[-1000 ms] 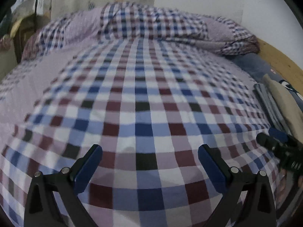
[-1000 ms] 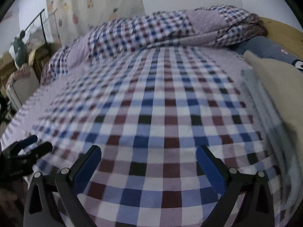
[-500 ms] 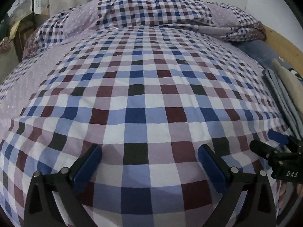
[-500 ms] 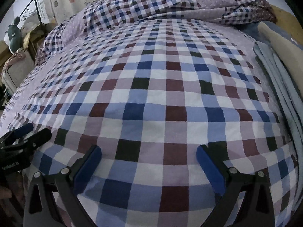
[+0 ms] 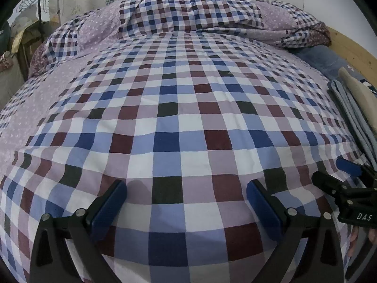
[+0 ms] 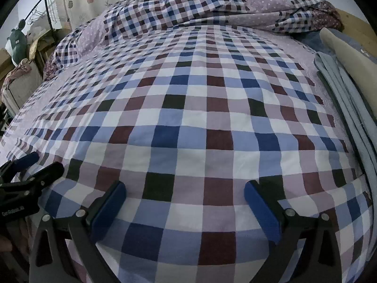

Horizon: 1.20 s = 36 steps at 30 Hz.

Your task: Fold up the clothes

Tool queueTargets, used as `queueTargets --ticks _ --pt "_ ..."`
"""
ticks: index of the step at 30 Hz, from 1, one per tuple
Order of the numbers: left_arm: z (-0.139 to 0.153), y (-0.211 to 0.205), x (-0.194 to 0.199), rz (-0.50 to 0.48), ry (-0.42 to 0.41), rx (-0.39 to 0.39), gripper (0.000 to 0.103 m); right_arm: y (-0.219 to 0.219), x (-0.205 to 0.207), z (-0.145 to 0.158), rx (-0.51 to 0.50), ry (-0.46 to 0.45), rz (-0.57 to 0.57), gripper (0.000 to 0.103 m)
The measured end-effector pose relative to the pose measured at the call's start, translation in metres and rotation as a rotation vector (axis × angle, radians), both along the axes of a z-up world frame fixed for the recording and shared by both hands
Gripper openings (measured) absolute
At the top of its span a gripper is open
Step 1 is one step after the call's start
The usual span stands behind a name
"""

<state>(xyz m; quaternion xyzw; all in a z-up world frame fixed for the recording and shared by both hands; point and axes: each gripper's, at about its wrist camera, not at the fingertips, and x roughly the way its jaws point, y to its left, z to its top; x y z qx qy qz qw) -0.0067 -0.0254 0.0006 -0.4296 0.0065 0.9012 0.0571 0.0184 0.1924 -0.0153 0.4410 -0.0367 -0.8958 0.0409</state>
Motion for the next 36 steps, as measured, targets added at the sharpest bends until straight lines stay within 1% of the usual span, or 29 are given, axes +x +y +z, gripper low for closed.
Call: queueTargets --ticks 12,36 --pt "-0.0005 -0.0009 -0.0011 -0.002 0.005 0.000 0.103 -0.0058 -0.0078 0.0011 0.006 -0.003 0.001 0.103" --pt "-0.0016 -0.0026 -0.0002 0.004 0.004 0.029 0.103 -0.0053 -0.0091 -0.0002 0.010 -0.001 -0.001 0.103"
